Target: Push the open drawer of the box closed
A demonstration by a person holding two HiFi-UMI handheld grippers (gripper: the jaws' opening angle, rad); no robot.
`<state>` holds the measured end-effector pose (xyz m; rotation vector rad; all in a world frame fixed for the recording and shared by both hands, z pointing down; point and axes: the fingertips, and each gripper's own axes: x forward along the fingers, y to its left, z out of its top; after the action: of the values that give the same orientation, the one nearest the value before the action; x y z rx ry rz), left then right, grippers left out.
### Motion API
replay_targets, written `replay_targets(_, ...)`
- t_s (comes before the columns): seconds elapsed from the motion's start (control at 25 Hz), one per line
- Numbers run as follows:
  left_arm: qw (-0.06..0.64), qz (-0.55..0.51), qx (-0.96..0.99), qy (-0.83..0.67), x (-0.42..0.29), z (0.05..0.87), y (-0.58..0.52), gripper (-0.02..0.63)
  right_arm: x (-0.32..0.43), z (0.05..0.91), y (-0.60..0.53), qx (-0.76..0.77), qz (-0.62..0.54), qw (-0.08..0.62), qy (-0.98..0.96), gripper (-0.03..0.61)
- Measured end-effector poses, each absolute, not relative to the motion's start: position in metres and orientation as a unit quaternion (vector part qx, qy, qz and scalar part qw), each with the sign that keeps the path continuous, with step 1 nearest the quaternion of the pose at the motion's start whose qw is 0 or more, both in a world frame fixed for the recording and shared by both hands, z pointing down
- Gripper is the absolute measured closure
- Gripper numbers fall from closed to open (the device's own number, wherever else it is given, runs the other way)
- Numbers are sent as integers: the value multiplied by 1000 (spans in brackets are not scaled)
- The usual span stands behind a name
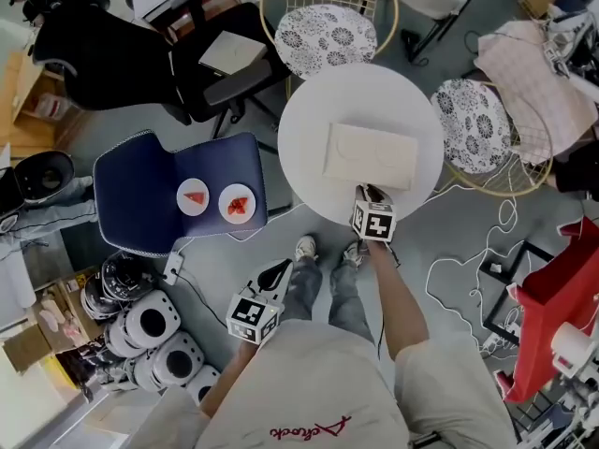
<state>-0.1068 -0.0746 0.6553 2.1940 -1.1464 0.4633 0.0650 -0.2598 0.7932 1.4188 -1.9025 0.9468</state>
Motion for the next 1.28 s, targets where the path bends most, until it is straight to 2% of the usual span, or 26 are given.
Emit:
replay_targets(0.12,305,174,831,-432,-106,655,-75,601,65,794,-255,529,362,289,-711,476)
replay_targets(0.36,293,166,837,-431,-104,647,-78,601,69,776,-215,533,354,277,-717,477)
replay_targets(0.6,268,151,853,-422,-90,633,-93,601,68,723,-199,546,299,238,-746,560)
replay_targets(1.0,213,118,879,-410,-54,587,-121,601,68,601,-170,536,200,170,-802,563)
replay_targets(1.28,170,89,898,-397,-33,545,-146,601,79,555,-168,539,167,133,-815,563)
